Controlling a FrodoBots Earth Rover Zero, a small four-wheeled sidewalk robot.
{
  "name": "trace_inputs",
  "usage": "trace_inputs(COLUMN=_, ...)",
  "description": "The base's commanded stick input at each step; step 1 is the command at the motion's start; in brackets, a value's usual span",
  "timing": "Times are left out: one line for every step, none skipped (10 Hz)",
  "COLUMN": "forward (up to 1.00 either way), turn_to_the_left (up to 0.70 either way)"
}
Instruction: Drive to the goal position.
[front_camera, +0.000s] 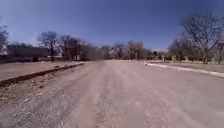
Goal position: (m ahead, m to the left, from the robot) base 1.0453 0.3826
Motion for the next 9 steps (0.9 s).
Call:
trace_inputs(forward=1.0, turn_to_the_left=-0.03)
trace_inputs(forward=1.0, turn_to_the_left=-0.08)
trace_inputs(forward=1.0, turn_to_the_left=-0.12)
trace_inputs(forward=1.0, turn_to_the_left=-0.17)
trace_inputs(forward=1.0, turn_to_the_left=-0.22)
trace_inputs(forward=1.0, turn_to_the_left=-0.26)
trace_inputs(forward=1.0, turn_to_the_left=-0.27)
trace_inputs(forward=1.0, turn_to_the_left=-0.27)
trace_inputs(forward=1.0, turn_to_the_left=-0.27)
